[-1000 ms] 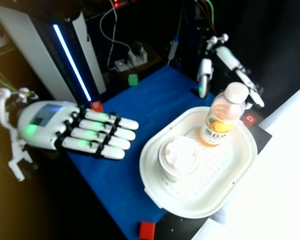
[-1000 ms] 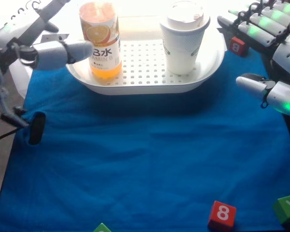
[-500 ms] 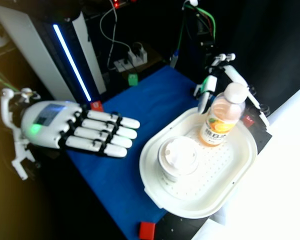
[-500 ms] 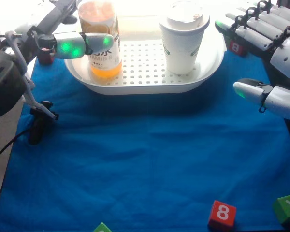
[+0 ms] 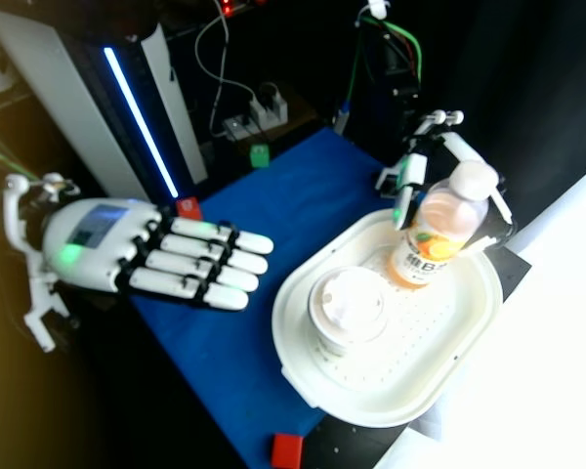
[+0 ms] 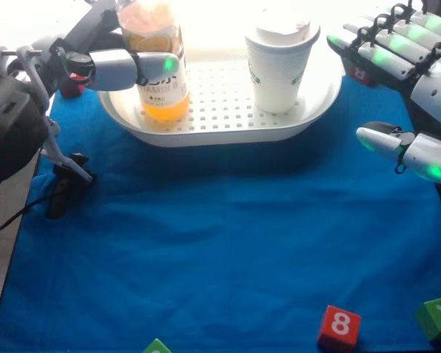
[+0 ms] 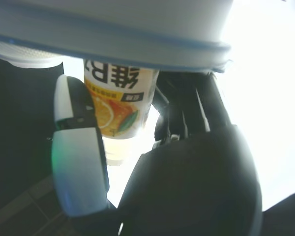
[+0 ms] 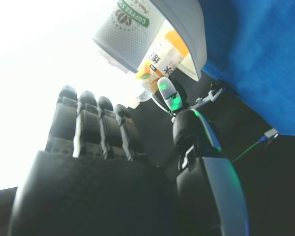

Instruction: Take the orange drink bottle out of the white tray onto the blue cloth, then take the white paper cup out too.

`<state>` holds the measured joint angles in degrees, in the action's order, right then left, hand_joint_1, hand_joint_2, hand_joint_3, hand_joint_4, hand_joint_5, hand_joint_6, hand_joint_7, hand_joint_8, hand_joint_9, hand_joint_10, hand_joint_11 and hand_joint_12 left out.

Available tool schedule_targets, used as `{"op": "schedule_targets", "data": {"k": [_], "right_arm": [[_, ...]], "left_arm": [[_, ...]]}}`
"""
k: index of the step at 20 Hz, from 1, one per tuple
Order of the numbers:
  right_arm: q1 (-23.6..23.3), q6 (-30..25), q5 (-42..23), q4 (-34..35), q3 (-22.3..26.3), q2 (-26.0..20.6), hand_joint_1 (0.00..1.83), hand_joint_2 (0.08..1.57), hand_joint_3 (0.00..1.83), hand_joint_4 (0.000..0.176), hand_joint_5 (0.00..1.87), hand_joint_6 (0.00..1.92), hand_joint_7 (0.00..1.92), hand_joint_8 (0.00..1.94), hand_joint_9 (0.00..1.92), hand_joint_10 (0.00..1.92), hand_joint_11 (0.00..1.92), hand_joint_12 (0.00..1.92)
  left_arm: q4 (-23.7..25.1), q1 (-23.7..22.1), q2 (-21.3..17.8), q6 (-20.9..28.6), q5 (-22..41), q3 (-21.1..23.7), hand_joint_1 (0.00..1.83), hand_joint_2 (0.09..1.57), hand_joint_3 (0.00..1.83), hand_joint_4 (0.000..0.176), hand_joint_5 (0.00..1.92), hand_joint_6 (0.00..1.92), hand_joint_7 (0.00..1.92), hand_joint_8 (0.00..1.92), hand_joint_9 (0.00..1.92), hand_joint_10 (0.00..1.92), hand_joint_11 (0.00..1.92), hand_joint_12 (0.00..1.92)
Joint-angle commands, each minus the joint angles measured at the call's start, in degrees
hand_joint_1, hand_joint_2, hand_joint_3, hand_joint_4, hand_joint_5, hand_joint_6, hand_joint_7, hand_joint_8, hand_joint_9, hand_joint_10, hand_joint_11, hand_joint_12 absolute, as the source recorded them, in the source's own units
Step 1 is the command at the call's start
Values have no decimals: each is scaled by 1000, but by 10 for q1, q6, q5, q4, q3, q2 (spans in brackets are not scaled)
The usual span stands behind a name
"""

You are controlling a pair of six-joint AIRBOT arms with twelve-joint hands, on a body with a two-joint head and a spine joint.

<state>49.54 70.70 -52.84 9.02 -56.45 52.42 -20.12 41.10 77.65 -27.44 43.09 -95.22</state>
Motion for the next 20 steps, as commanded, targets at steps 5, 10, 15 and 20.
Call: {"op": "schedule_targets", "data": {"k": [5, 10, 15, 20], "right_arm": [[-3, 2, -70, 1, -1, -1, 438, 1401, 0, 0, 0, 0, 0, 0, 0, 0, 0, 0], [-2, 2, -70, 1, -1, -1, 356, 1407, 0, 0, 0, 0, 0, 0, 0, 0, 0, 0], [-1, 2, -70, 3, -1, -1, 385, 1403, 0, 0, 0, 0, 0, 0, 0, 0, 0, 0], [4, 2, -70, 7, 1, 0, 351, 1401, 0, 0, 0, 0, 0, 0, 0, 0, 0, 0]], "left_arm": [[13, 1, 4, 18, 56, 13, 1003, 1069, 348, 0, 751, 1476, 733, 1921, 893, 1921, 947, 1921], [50, -17, -17, 18, 106, 40, 971, 1176, 147, 28, 723, 1469, 765, 1921, 925, 1921, 969, 1921], [94, -26, -62, 18, 185, 92, 1025, 1062, 116, 117, 652, 1828, 735, 1921, 899, 1921, 1063, 1921], [135, -14, -114, 4, 250, 160, 982, 1247, 61, 0, 682, 1501, 835, 1921, 1082, 1921, 1136, 1921]]}}
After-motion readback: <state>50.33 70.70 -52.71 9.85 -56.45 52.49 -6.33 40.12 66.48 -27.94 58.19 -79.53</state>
